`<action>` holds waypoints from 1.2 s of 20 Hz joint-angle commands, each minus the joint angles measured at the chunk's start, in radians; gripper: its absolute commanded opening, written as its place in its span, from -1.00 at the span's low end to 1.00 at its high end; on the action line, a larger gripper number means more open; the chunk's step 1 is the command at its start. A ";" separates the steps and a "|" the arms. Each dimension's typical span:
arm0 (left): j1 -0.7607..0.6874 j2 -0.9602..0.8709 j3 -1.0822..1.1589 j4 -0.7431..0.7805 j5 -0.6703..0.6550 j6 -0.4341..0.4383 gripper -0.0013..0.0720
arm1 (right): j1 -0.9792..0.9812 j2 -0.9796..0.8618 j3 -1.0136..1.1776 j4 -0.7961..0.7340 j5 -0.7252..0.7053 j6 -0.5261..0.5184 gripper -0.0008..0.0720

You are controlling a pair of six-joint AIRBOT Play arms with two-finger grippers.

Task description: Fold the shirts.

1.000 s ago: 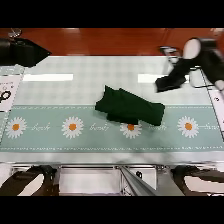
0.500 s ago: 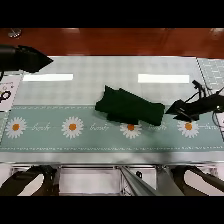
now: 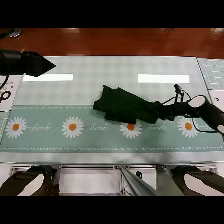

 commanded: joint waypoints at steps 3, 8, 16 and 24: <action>0.001 -0.001 -0.002 0.012 -0.001 -0.011 -0.91 | 0.082 0.048 0.075 0.069 -0.082 -0.113 -0.87; 0.000 -0.001 -0.002 0.031 0.000 -0.011 -0.91 | 0.082 0.211 0.281 0.155 -0.097 -0.150 -0.87; 0.001 -0.001 -0.002 0.095 0.000 -0.009 -0.91 | -0.132 0.281 0.516 0.143 0.098 -0.012 -0.87; 0.000 -0.001 -0.002 0.097 0.011 0.016 -0.91 | -0.797 0.281 0.792 -0.101 0.592 0.013 -0.87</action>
